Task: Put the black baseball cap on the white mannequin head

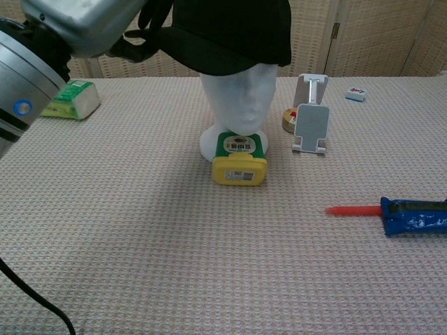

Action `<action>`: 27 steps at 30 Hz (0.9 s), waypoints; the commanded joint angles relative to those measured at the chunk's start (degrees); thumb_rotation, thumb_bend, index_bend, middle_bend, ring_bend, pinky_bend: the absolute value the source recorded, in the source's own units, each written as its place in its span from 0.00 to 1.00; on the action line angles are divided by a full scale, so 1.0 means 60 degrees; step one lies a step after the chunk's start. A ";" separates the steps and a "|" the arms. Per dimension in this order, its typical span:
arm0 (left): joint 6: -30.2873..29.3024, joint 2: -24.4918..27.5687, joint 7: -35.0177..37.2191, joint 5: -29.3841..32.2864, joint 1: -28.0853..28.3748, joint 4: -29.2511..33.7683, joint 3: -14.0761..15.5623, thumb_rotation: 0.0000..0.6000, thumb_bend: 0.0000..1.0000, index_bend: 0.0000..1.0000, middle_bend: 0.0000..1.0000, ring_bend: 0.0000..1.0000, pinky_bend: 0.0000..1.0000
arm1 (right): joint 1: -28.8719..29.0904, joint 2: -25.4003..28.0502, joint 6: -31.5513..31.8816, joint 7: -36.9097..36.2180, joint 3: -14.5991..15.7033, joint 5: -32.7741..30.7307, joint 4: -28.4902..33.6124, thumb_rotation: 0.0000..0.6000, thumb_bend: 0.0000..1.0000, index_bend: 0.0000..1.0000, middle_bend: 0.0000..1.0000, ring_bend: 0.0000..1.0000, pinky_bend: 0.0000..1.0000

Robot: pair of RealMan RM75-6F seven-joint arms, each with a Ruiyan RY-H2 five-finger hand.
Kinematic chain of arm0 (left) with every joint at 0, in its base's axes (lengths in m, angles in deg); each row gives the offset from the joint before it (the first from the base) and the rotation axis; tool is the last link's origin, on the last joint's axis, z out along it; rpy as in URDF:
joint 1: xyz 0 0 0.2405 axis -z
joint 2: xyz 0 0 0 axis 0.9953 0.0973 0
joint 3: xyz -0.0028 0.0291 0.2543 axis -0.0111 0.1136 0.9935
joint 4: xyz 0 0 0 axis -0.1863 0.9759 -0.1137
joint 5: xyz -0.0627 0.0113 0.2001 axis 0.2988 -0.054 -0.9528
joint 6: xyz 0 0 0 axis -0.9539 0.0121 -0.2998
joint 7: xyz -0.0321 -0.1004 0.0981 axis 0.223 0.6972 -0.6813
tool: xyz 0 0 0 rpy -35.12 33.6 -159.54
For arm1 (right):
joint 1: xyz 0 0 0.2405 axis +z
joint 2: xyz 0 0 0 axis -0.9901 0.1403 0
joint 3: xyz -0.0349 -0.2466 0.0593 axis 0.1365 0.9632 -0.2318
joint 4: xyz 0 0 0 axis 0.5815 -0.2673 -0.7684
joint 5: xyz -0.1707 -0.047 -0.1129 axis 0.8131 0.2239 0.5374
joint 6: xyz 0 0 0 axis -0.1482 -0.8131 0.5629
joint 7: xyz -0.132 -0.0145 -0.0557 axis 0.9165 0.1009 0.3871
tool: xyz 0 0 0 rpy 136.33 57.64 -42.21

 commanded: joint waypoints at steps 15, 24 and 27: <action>0.0375 -0.0463 -0.0795 -0.0220 -0.0308 0.0146 0.0020 1.00 0.35 0.35 0.50 0.40 0.60 | -0.0030 0.0063 0.0036 -0.0094 0.0034 0.0044 -0.0005 1.00 0.25 0.00 0.00 0.00 0.00; 0.0440 -0.0237 -0.1261 -0.0017 -0.0700 0.0990 -0.0035 1.00 0.28 0.18 0.33 0.23 0.52 | 0.0021 0.0032 -0.0078 -0.0024 0.0028 -0.0019 -0.0002 1.00 0.26 0.00 0.00 0.00 0.00; 0.0371 -0.0035 -0.1284 0.0111 -0.0958 0.1408 0.0018 1.00 0.28 0.15 0.29 0.20 0.51 | 0.0015 0.0035 -0.0063 -0.0032 0.0021 -0.0035 -0.0005 1.00 0.26 0.00 0.00 0.00 0.00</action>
